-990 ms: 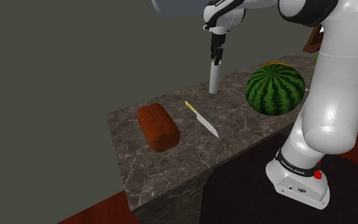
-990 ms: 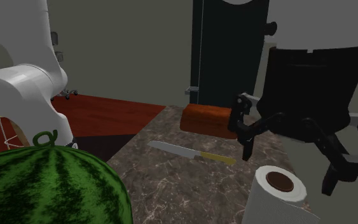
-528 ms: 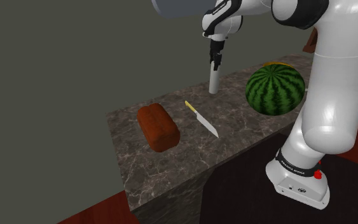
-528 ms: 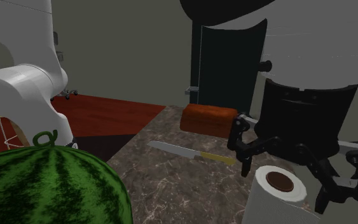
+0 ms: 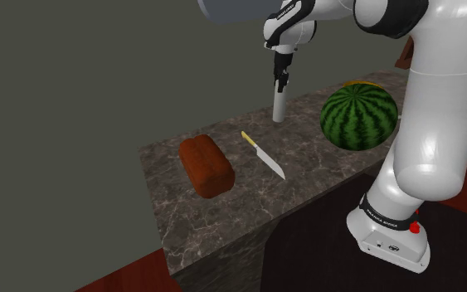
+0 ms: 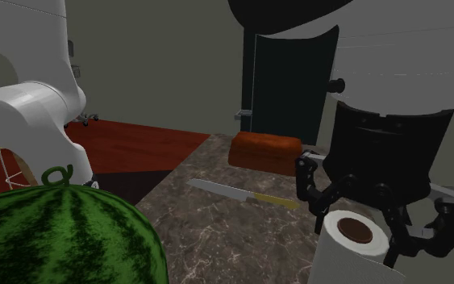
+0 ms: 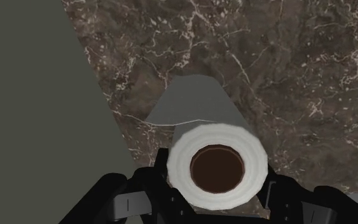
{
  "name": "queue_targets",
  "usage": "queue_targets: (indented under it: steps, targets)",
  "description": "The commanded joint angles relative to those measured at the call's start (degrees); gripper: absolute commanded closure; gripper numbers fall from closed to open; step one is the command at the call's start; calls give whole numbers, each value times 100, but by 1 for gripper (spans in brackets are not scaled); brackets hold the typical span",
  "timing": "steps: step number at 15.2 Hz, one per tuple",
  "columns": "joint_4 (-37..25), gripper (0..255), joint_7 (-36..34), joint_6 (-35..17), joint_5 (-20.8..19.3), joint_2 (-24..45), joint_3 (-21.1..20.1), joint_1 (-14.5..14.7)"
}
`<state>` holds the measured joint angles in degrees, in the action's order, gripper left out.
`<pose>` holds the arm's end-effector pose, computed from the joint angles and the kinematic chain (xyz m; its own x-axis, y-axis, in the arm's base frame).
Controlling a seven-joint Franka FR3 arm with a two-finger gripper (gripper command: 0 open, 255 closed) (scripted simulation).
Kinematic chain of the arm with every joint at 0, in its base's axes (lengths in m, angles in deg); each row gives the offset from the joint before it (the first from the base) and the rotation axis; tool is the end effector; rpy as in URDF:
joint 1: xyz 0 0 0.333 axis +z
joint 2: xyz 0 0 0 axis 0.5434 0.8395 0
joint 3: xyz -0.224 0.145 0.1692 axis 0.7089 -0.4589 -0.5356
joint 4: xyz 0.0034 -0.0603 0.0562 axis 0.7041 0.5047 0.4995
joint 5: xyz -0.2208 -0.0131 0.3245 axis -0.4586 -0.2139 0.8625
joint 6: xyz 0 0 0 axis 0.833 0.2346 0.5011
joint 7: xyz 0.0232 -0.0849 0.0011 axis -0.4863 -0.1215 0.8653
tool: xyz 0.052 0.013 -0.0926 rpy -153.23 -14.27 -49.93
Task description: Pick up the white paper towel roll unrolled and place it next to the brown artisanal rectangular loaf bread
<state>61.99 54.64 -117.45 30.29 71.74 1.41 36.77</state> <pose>0.5241 -0.3157 0.4050 0.7277 0.6835 0.0567 0.6812 -0.7299 0.0558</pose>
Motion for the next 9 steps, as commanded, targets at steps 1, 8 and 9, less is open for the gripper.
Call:
queue_targets:
  steps: [1,8,9]
  targets:
    - [2,255,0,-2,-1,4,1,-1]
    - [2,255,1,-3,0,4,1,-2]
    - [-38,255,-21,62,-31,-30,11,7]
